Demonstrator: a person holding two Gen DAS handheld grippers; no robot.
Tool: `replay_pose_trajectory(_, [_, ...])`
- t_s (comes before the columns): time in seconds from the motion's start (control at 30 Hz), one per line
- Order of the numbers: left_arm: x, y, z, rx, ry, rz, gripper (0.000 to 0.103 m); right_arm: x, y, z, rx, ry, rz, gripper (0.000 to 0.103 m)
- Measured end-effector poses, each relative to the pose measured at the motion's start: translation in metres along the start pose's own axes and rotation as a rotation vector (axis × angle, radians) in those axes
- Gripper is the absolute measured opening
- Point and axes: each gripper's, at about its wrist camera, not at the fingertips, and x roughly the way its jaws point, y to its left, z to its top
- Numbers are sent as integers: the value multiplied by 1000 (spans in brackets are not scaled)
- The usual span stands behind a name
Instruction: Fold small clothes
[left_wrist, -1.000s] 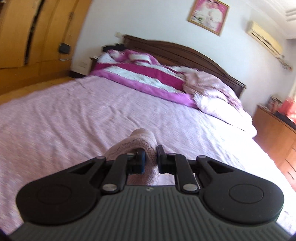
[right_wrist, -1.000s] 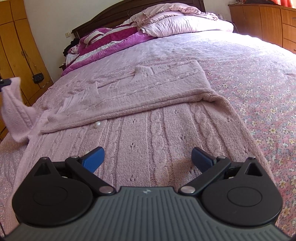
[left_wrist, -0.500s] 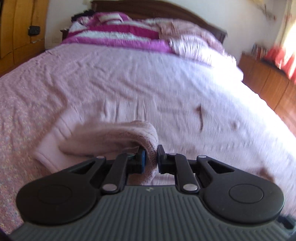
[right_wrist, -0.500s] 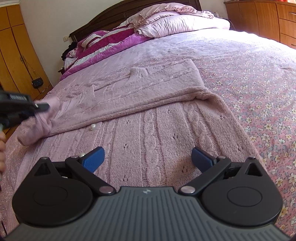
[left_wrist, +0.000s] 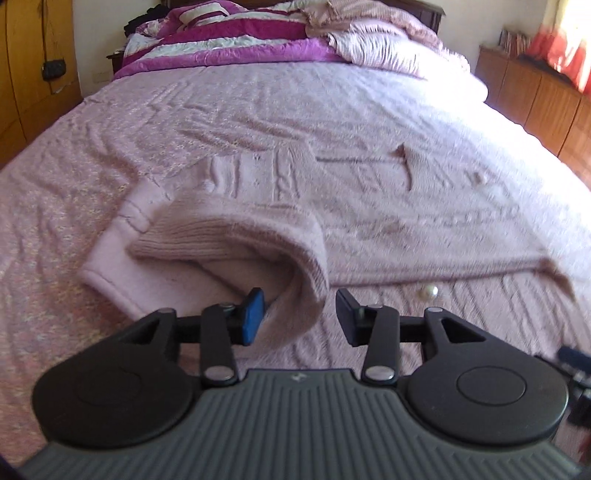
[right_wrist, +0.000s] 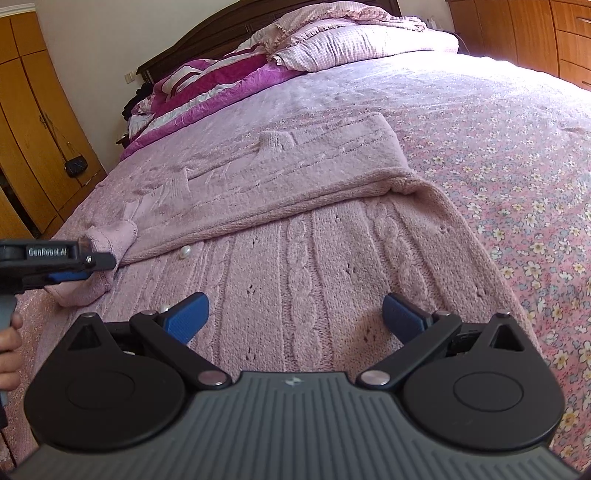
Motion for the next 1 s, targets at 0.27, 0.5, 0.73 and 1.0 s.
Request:
replay_pose_trajectory(0.27, [-19,6,-7,-25,12,-4,63,-5,8,13,-30,-18,5,103])
replay_pose_trajectory(0.5, [-31,29,-16,-51,14,49,63,-4,36,36,-86,-45,57,103])
replay_pose_trajectory(0.73, [-32,56,-24,-92,22,105,63,14,68,46,-98,22,150,103])
replay_pose_trajectory(1.0, [-32,82,-29,-143,9,169,63,38,102,52,-46,115,249,103])
